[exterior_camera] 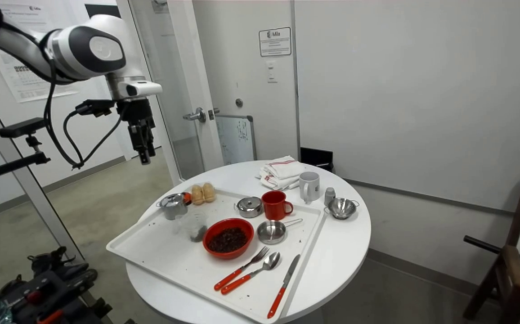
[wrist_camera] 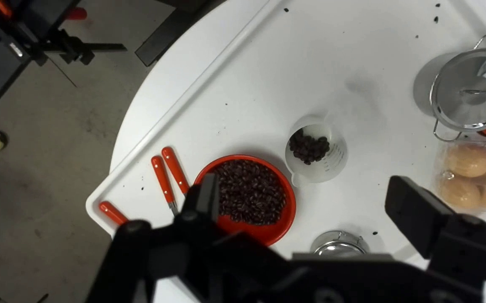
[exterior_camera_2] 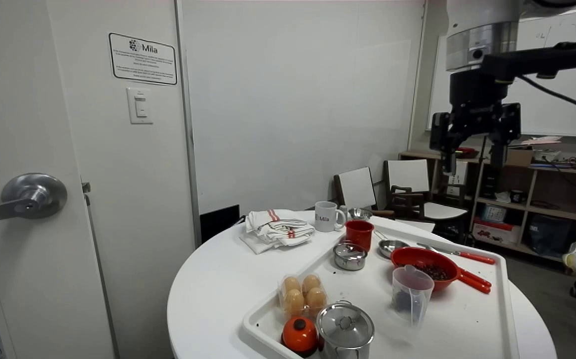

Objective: Move the cup to the left

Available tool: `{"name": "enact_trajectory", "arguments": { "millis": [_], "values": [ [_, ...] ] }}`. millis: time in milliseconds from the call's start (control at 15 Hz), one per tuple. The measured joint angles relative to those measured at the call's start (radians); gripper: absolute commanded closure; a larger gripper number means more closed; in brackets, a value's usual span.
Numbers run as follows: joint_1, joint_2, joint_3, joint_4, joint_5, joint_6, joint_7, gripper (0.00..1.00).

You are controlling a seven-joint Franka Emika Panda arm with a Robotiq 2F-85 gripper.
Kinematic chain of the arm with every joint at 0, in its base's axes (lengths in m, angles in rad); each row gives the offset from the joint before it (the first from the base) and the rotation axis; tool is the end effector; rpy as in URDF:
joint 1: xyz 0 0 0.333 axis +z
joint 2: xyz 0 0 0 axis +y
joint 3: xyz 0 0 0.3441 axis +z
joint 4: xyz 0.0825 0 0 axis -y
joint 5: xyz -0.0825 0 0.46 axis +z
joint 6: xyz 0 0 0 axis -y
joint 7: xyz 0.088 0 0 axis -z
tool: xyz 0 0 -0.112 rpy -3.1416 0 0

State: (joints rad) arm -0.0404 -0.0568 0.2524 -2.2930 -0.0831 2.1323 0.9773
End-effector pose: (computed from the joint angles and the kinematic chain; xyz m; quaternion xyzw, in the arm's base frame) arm 0.5402 0.1121 0.3408 0.9341 -0.3508 -0.0209 0.0636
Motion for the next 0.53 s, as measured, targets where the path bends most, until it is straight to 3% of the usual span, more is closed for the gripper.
{"name": "enact_trajectory", "arguments": {
  "millis": [333,533],
  "values": [
    [0.062,0.185,-0.069,0.049,-0.091,0.156,0.162,0.00],
    [0.126,0.286,-0.124,0.081,-0.210,0.223,0.281,0.00]
  ]
}}
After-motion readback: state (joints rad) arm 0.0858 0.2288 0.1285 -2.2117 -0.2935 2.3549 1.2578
